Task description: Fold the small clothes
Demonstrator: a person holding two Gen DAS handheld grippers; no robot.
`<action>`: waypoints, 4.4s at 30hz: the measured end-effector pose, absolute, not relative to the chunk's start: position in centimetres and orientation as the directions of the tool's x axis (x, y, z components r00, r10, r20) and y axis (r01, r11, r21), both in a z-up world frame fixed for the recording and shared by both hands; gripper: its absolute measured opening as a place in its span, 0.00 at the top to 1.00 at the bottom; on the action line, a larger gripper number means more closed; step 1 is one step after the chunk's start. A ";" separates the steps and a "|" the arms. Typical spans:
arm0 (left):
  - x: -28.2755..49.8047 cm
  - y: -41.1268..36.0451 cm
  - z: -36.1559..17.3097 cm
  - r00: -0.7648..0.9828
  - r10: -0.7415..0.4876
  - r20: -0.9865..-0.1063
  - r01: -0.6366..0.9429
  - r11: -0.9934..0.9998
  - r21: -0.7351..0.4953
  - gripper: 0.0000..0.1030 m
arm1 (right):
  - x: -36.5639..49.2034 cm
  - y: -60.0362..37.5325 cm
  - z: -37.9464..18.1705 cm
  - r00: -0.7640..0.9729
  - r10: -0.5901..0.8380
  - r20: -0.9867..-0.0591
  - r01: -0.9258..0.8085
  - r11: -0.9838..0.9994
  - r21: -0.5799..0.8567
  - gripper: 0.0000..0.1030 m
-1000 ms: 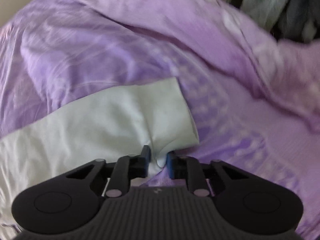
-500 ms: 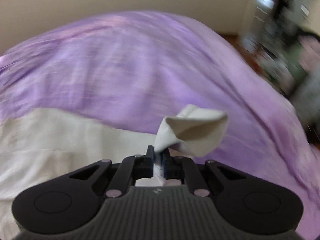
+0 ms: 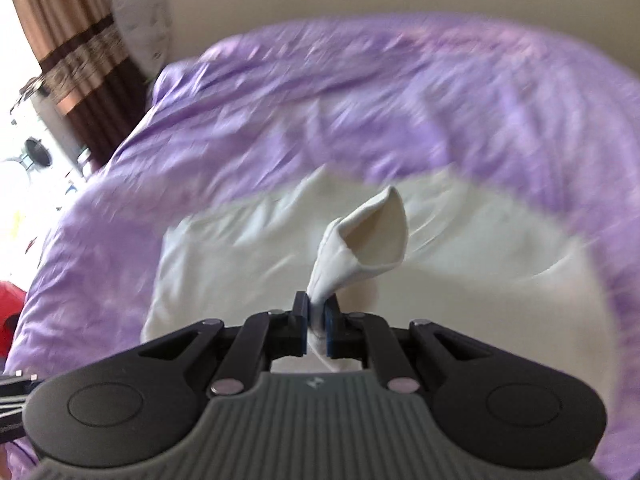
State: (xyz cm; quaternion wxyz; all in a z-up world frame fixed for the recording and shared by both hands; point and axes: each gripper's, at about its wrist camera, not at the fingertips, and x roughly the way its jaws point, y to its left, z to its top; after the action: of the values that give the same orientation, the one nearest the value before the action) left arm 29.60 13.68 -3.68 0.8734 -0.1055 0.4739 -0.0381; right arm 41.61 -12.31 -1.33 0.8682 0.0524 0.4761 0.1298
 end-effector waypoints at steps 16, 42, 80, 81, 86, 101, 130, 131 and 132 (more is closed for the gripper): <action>34.7 8.5 -6.0 0.515 -0.382 -0.768 0.101 0.916 -0.388 0.58 | 41.5 -14.7 -6.4 0.428 0.367 -0.826 -0.245 0.927 0.284 0.57; 41.6 3.2 -9.2 0.592 -0.276 -0.757 0.099 0.957 -0.272 0.98 | 35.7 -37.5 -7.9 0.437 0.133 -0.889 -0.001 0.989 0.148 0.32; 40.8 9.6 -11.1 0.548 -0.159 -0.821 -0.042 0.975 -0.217 0.97 | 36.9 -38.3 -8.8 0.407 0.074 -0.910 0.069 0.991 0.111 0.73; 40.8 9.6 -11.0 0.548 -0.164 -0.821 -0.040 0.974 -0.221 0.97 | 37.1 -37.7 -8.8 0.406 0.067 -0.911 0.050 0.994 0.095 0.74; 40.4 9.7 -10.9 0.549 -0.165 -0.819 -0.044 0.973 -0.225 0.97 | 38.7 -36.9 -9.3 0.414 0.098 -0.905 0.077 0.987 0.142 0.74; 40.2 9.3 -11.5 0.552 -0.123 -0.825 -0.040 0.984 -0.174 0.99 | 37.9 -40.2 -13.1 0.393 0.115 -0.912 0.240 0.945 0.222 1.00; 39.5 10.2 -10.1 0.489 -0.076 -0.869 -0.056 0.991 -0.118 0.87 | 42.1 -36.6 -12.1 0.432 -0.002 -0.902 0.161 0.984 0.074 0.97; 39.1 10.3 -9.6 0.485 -0.066 -0.872 -0.051 0.993 -0.103 0.87 | 41.9 -36.4 -11.5 0.435 -0.026 -0.900 0.152 0.987 0.045 0.96; 38.5 10.4 -9.0 0.487 -0.060 -0.872 -0.044 0.995 -0.093 0.87 | 41.5 -36.4 -10.8 0.441 -0.033 -0.897 0.144 0.989 0.034 0.96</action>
State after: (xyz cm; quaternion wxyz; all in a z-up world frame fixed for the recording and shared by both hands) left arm 38.53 10.36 -9.00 0.8606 -0.0515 0.5067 -0.0047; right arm 41.51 -36.40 -10.82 0.8472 0.0529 0.5261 -0.0524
